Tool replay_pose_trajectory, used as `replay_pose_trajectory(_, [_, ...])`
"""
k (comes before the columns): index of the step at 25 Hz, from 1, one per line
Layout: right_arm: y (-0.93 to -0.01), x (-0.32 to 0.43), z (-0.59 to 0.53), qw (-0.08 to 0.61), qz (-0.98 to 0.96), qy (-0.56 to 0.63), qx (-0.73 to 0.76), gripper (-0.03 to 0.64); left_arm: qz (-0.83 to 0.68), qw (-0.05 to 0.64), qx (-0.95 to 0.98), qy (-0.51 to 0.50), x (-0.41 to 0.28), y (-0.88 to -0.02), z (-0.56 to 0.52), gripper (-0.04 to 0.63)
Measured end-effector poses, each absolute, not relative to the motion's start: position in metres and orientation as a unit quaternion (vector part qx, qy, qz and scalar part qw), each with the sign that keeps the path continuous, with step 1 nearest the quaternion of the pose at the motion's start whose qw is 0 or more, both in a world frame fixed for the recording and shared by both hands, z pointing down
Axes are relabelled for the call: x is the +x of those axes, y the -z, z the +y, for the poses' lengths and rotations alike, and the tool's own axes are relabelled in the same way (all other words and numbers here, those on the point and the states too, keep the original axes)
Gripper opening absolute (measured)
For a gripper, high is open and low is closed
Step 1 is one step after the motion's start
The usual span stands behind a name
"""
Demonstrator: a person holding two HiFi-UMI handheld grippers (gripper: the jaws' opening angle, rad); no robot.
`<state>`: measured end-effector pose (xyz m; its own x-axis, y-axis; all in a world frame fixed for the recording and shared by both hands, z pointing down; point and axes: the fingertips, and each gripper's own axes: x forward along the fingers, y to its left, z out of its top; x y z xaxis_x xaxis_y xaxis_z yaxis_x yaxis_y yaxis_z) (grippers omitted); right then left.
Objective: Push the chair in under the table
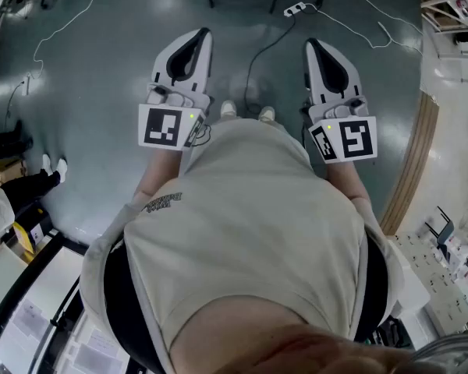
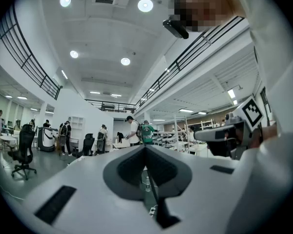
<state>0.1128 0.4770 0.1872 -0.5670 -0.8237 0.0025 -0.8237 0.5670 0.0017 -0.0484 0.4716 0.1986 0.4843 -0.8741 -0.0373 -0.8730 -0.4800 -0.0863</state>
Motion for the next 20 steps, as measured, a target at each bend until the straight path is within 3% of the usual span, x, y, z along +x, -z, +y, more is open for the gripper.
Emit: replay_pose_trajectory(20, [-0.197,0.133,0.471,-0.003,-0.889,-0.016,0.458,0.009,0.502,0.031,-0.864,0.022,-0.016,-0.206,0.472,0.011])
